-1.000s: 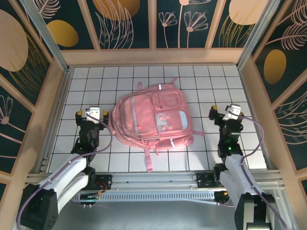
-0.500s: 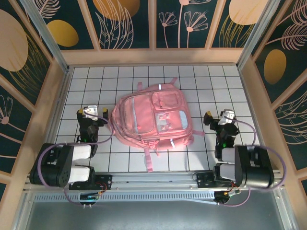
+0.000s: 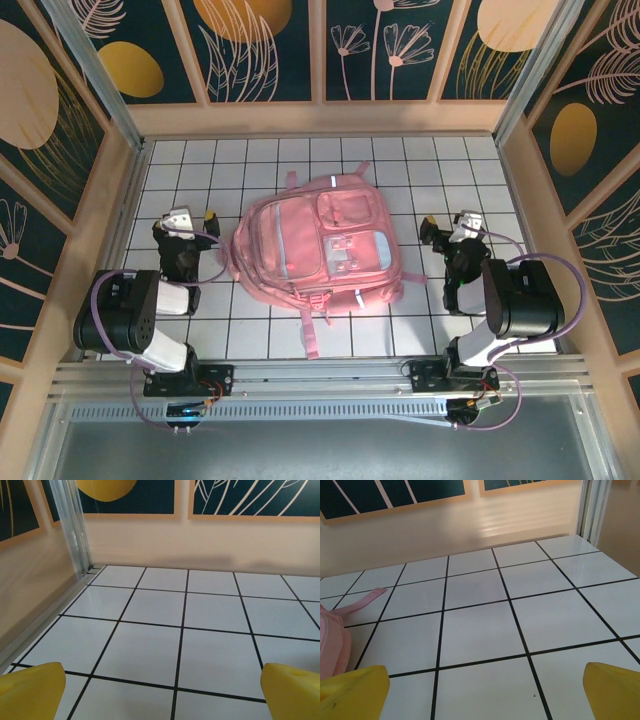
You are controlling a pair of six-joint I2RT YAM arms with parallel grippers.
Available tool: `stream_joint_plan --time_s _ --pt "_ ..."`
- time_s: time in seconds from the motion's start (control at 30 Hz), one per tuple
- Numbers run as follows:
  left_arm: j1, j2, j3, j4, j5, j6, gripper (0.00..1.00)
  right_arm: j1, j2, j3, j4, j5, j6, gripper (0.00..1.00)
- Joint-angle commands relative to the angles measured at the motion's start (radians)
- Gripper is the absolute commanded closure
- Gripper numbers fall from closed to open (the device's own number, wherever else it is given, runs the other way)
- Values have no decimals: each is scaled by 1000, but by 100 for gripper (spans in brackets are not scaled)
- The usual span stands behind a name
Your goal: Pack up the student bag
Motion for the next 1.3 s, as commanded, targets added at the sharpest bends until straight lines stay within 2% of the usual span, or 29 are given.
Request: stream_joint_plan --time_s 0.0,1.27 --pt "10 3 11 0 40 -37 1 -4 7 20 45 24 5 1" --pt "9 -8 1 16 36 -33 1 0 3 28 28 -14 -12 1"
